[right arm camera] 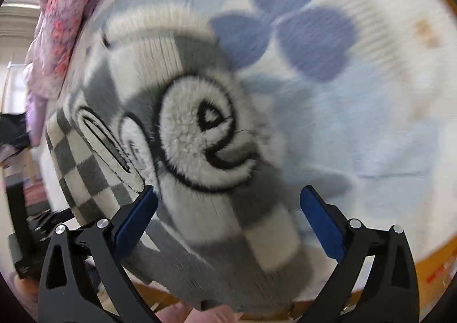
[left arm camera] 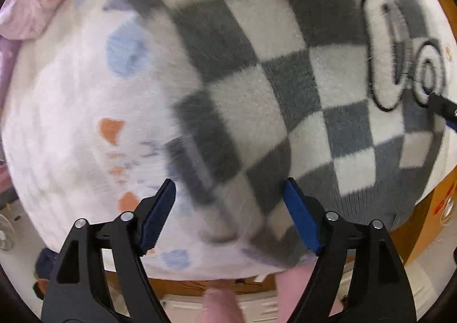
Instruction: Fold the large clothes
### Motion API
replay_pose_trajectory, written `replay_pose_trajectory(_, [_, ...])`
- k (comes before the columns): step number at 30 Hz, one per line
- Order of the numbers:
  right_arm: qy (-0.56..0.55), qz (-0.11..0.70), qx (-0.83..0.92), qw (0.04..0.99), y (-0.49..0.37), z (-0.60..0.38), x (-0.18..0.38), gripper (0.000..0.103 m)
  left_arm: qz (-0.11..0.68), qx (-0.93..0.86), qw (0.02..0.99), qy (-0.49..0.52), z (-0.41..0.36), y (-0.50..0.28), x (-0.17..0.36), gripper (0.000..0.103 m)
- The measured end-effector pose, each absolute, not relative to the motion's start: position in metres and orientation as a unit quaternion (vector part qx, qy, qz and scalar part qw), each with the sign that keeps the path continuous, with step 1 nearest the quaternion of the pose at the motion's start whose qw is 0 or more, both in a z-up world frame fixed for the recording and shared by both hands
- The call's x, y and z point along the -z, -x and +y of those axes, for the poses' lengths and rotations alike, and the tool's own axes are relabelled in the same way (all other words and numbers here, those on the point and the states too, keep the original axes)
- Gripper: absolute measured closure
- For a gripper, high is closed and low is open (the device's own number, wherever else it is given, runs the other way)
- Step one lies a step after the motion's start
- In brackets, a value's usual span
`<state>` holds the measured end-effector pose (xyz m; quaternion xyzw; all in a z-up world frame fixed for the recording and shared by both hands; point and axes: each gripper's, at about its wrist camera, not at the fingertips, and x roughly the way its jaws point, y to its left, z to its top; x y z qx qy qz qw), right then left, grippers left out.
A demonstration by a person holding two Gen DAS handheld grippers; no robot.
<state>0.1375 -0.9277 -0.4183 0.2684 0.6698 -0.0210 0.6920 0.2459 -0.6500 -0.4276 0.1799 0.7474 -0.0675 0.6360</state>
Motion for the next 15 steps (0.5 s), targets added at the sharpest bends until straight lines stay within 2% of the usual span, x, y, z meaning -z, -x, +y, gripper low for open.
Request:
replay_pose_trajectory(7, [-0.272,0.561,-0.007,0.782,-0.151,-0.931,0.325,0.009,0.678,0.089,0.716,-0.139,-0.656,-0.269,0.357,0.027])
replay_pose_trajectory(8, [-0.264,0.557,-0.026,0.787,-0.165,-0.921,0.319,0.019,0.67,0.095,0.725,-0.129,-0.659,-0.277,0.352,0.03])
replay_pose_trajectory(9, [-0.247,0.562,-0.032,0.789,-0.179,-0.916,0.32,0.028,0.662,0.102,0.733,-0.12,-0.664,-0.287,0.352,0.039])
replay_pose_trajectory(10, [-0.215,0.573,-0.032,0.79,-0.192,-0.906,0.321,0.055,0.657,0.104,0.737,-0.116,-0.673,-0.296,0.35,0.047])
replay_pose_trajectory(11, [-0.182,0.582,-0.034,0.792,-0.205,-0.895,0.324,0.076,0.656,0.104,0.739,-0.11,-0.679,-0.307,0.355,0.052])
replay_pose_trajectory(13, [-0.172,0.581,-0.057,0.794,-0.226,-0.882,0.34,0.09,0.673,0.092,0.73,-0.075,-0.678,-0.335,0.382,0.074])
replay_pose_trajectory(15, [-0.171,0.612,-0.058,0.77,-0.241,-0.875,0.368,0.093,0.696,0.059,0.714,-0.048,-0.672,-0.356,0.412,0.076])
